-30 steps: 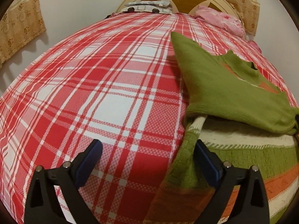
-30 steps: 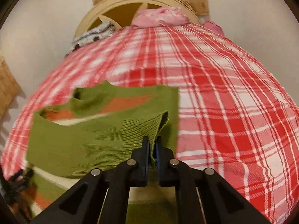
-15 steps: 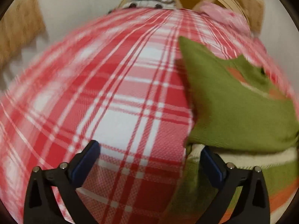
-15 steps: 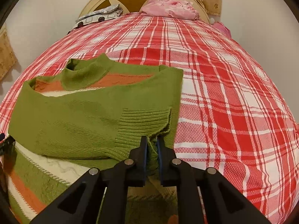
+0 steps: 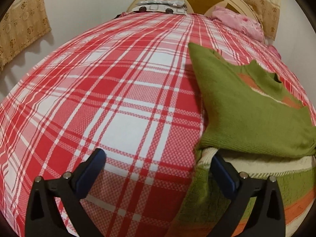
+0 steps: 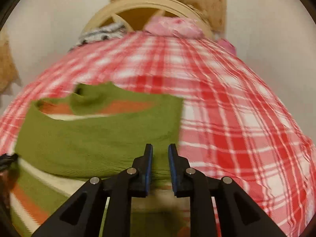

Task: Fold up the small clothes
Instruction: 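Open the right gripper and lift both tools away from the sweater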

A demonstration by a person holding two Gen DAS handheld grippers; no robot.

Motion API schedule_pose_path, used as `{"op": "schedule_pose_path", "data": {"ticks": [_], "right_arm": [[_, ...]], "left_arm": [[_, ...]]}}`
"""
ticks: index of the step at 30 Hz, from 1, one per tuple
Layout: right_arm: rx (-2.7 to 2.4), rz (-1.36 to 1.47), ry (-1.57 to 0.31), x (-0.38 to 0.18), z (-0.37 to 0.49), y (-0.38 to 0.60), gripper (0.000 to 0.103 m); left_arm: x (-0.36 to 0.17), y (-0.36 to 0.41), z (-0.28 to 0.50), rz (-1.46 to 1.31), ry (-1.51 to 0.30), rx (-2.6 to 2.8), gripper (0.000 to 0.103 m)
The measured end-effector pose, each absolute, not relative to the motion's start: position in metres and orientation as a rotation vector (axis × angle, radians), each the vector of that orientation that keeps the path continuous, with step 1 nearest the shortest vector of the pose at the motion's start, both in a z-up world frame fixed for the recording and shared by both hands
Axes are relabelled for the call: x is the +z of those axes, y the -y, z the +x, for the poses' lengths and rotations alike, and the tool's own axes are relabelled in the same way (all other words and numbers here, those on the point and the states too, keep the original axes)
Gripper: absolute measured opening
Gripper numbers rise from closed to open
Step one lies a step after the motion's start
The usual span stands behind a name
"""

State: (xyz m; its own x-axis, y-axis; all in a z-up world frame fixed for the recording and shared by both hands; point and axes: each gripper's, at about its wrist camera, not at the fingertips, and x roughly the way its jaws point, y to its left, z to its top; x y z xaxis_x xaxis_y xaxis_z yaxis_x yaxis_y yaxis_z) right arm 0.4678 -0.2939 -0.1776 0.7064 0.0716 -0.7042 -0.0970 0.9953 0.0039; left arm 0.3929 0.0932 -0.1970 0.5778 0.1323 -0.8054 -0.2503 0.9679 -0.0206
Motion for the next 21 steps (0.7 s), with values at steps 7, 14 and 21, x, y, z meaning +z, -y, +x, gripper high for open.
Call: {"op": "schedule_pose_path", "data": {"ticks": [7, 14, 21], "right_arm": [[0.151, -0.062, -0.924, -0.211, 0.479, 0.273, 0.057], [0.145, -0.101, -0.911, -0.219, 0.467, 0.272, 0.056], [0.112, -0.139, -0.868, -0.204, 0.446, 0.269, 0.057]], "left_arm": [[-0.198, -0.094, 0.391, -0.15, -0.929, 0.218, 0.103], [-0.196, -0.089, 0.387, -0.136, -0.931, 0.213, 0.103], [-0.187, -0.09, 0.355, -0.156, -0.911, 0.169, 0.103]]}}
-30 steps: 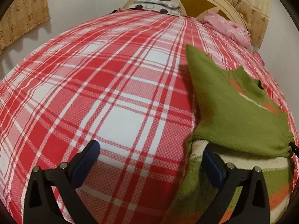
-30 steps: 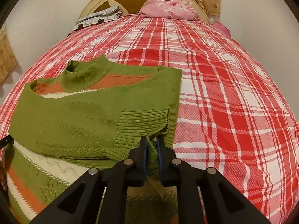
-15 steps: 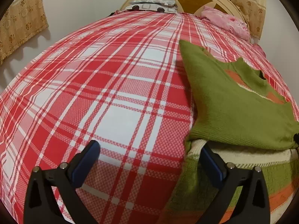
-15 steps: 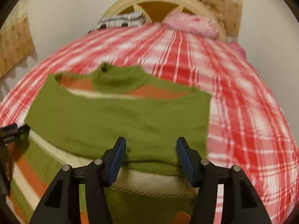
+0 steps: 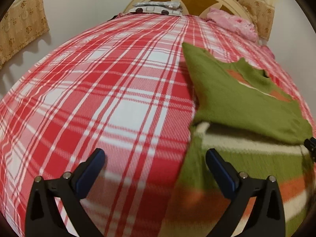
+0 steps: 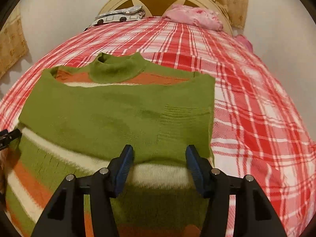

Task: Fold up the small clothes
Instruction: 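Open the right gripper and lift both tools away from the sweater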

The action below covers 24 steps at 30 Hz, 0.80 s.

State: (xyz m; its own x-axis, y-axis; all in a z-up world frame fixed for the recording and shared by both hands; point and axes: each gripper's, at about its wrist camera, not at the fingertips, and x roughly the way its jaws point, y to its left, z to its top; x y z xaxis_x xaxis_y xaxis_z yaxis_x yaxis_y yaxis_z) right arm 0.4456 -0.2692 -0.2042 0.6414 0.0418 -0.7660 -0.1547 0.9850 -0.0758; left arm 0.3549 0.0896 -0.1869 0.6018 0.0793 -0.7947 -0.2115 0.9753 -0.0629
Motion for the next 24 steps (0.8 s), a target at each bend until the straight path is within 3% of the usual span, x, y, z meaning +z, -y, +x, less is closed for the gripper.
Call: {"op": "schedule_pose_path", "data": {"ticks": [24], "right_arm": [[0.097, -0.127, -0.807, -0.19, 0.353, 0.26, 0.057]], "left_arm": [[-0.144, -0.042, 0.279, -0.045, -0.777, 0.001, 0.103]]}}
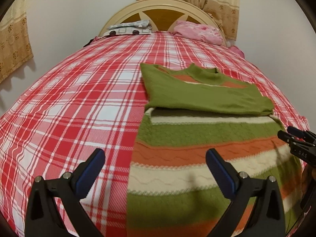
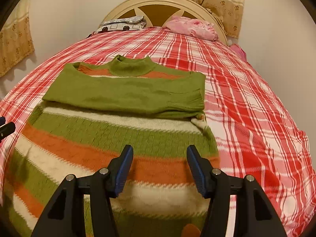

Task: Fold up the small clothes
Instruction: 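Open the right gripper and lift both tools away from the sweater, then move both tools down toward the striped hem of the sweater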

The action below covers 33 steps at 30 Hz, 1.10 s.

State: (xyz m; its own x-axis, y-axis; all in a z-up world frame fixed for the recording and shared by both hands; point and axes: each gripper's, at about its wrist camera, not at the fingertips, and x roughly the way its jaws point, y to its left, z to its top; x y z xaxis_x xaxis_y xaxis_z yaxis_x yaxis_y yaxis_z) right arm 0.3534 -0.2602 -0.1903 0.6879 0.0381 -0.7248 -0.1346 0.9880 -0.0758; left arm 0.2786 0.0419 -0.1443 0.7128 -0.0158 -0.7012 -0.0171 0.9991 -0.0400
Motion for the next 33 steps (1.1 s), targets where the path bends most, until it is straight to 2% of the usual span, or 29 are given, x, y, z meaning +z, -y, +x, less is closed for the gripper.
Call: {"op": "schedule_pose_path", "data": {"ticks": [33], "right_arm": [[0.09, -0.094, -0.851, -0.198, 0.247, 0.265, 0.057]], "left_arm": [[-0.159, -0.051, 0.173, -0.04, -0.82, -0.032, 0.103]]}}
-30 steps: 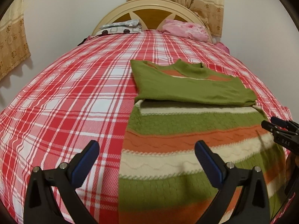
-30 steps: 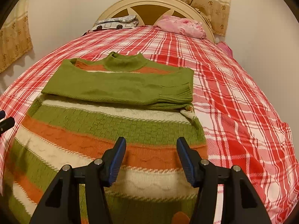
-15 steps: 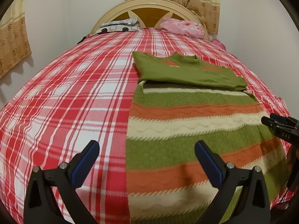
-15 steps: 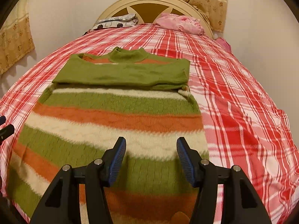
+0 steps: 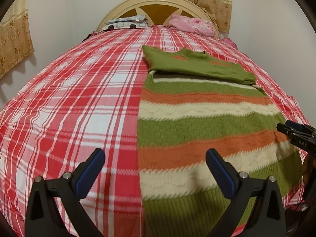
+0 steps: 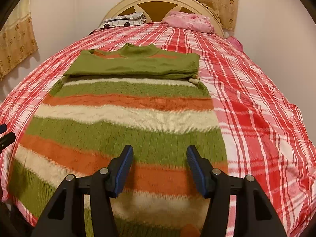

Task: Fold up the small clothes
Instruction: 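Move both tools down toward the striped hem of the sweater, then grasp the ribbed hem with the left gripper while the right gripper grasps it too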

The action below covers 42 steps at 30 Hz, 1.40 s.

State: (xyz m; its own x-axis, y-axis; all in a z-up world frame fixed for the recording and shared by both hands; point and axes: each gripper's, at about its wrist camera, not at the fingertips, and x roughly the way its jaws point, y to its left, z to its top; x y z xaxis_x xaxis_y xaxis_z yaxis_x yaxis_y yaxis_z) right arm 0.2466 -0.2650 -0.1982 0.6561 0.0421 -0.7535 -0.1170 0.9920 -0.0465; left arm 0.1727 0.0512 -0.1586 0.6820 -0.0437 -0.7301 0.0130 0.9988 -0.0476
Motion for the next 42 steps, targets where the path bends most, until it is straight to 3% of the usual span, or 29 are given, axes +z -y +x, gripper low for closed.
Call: {"op": "schedule_pose_path", "data": {"ticks": [15, 25, 33, 36, 38, 42], "right_arm": [[0.056, -0.062, -0.872, -0.206, 0.194, 0.294, 0.057], [0.018, 0.001, -0.902, -0.22, 0.165, 0.323, 0.057], [0.024, 0.015, -0.876, -0.217, 0.146, 0.329, 0.057], [0.023, 0.031, -0.875, -0.217, 0.143, 0.331, 0.057], [0.028, 0.049, -0.868, -0.217, 0.14, 0.334, 0.057], [0.071, 0.066, -0.862, -0.217, 0.135, 0.332, 0.057]], "left_arm": [[-0.179, -0.048, 0.137, -0.041, -0.87, -0.071, 0.102], [-0.194, -0.046, 0.128, -0.079, -0.929, -0.119, 0.078], [-0.197, -0.042, 0.121, -0.074, -0.915, -0.125, 0.072], [-0.197, -0.042, 0.12, -0.076, -0.907, -0.134, 0.066], [-0.197, -0.041, 0.118, -0.078, -0.898, -0.146, 0.054], [-0.197, -0.04, 0.118, -0.088, -0.893, -0.146, 0.054]]}}
